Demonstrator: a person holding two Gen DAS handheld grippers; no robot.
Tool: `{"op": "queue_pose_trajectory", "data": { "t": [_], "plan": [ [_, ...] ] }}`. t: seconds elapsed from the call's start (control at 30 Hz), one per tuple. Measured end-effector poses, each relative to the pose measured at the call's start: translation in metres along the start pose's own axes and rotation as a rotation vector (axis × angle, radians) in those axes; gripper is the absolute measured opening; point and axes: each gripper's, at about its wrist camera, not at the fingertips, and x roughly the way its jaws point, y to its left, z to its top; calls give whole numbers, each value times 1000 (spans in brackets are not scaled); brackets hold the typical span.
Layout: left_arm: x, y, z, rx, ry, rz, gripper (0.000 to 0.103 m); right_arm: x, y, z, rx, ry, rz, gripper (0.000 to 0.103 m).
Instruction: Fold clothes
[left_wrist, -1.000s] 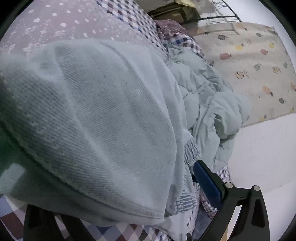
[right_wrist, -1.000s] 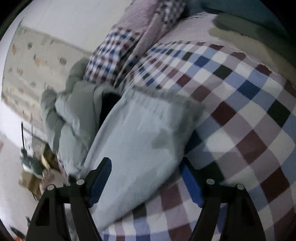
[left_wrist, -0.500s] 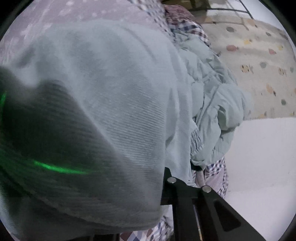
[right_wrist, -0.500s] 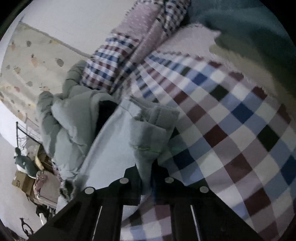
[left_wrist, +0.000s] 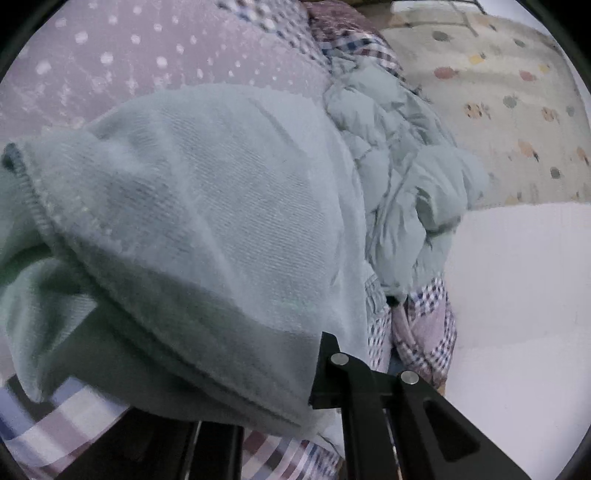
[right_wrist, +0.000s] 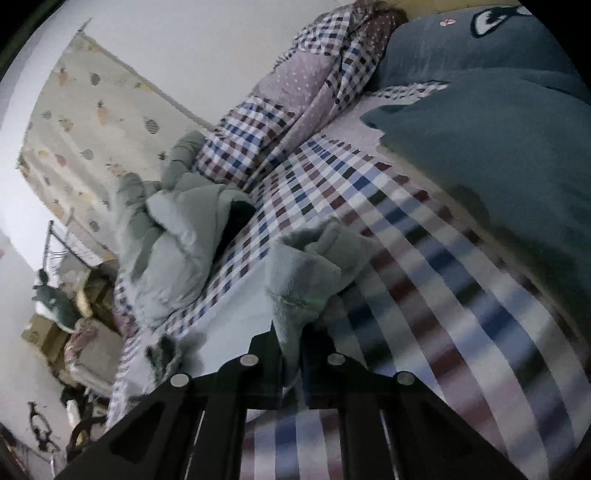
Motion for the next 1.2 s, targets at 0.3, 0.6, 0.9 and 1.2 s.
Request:
{"op": "queue_pose_trajectory", "data": {
  "t": [0.3, 0.6, 0.9, 1.2],
  "plan": [
    [-74, 29, -52, 78, 23, 15, 8, -117, -10, -39, -21, -29, 34, 5],
    [-84, 47, -64, 147, 44, 60, 15, -127, -37, -67, -76, 149, -116, 20],
    [-119, 28, -104, 404, -71, 111, 63, -166, -91, -64, 91, -36, -61, 57],
    [-132, -41, -194, 859, -137, 95, 83, -180, -104, -60, 158, -98, 3, 76]
  ]
}}
